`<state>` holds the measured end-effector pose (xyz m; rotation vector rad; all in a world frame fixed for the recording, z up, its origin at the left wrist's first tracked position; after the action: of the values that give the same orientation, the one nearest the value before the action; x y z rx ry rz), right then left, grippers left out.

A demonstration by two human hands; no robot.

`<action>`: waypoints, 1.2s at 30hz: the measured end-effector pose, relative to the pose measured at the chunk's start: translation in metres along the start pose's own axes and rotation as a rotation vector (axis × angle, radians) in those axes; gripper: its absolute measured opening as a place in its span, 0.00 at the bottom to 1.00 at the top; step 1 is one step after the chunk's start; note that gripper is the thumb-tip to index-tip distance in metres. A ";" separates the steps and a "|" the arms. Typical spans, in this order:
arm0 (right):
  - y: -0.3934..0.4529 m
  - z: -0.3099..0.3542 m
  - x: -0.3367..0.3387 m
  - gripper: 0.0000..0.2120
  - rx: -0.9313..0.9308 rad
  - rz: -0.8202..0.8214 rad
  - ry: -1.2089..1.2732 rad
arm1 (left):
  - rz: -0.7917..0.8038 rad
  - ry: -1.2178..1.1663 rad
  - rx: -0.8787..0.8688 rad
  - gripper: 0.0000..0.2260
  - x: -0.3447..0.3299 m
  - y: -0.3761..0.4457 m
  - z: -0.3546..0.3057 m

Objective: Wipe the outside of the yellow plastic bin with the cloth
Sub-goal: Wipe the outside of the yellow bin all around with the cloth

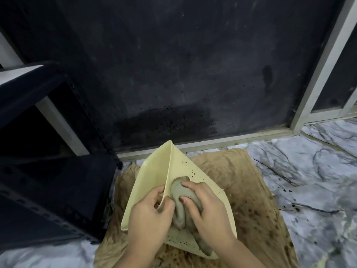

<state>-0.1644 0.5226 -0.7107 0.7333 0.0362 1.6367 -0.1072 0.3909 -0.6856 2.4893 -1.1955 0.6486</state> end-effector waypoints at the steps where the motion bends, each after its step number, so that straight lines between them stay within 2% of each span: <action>1: -0.001 -0.006 -0.003 0.13 -0.007 0.005 -0.021 | 0.002 0.015 -0.004 0.12 0.001 -0.001 0.003; 4: -0.008 -0.043 0.000 0.11 -0.124 -0.017 -0.087 | -0.018 0.001 -0.007 0.15 0.004 -0.005 0.012; 8: -0.041 -0.102 0.015 0.10 -0.396 -0.027 -0.129 | -0.064 -0.021 0.016 0.15 0.008 -0.008 0.023; 11: -0.067 -0.108 0.021 0.10 -0.475 -0.094 -0.119 | -0.065 0.000 -0.014 0.14 0.005 -0.012 0.024; 14: -0.075 -0.079 0.011 0.12 -0.409 -0.157 -0.015 | -0.093 0.001 -0.044 0.13 0.004 -0.014 0.025; 17: -0.063 -0.040 -0.005 0.14 -0.265 -0.127 0.073 | -0.121 -0.039 -0.040 0.10 0.003 -0.018 0.024; 21: -0.032 -0.015 -0.012 0.11 -0.156 -0.082 0.090 | -0.108 -0.093 -0.030 0.18 0.004 -0.022 0.022; 24: -0.018 -0.023 -0.011 0.07 -0.176 -0.053 0.107 | -0.070 -0.089 -0.031 0.17 0.002 -0.023 0.021; 30: -0.018 -0.048 -0.014 0.09 -0.256 -0.017 0.112 | 0.056 -0.052 0.036 0.11 0.004 -0.004 0.020; 33: -0.026 -0.067 -0.014 0.10 -0.313 -0.003 0.085 | 0.047 0.014 0.088 0.06 0.008 0.010 0.024; 36: -0.037 -0.083 -0.010 0.14 -0.341 -0.004 0.032 | 0.008 0.061 0.103 0.08 0.014 0.022 0.029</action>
<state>-0.1712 0.5533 -0.7966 0.4449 -0.2141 1.5978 -0.1093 0.3554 -0.7013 2.5296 -1.1788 0.8020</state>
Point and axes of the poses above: each hand's wrist, its own y-axis towards the middle knuckle, its own x-axis out of the back of the hand, z = x × y, the point moved 8 cm from there along y, towards the middle knuckle, and after that the axes turned 7 degrees about -z, right-handed, at the moved point
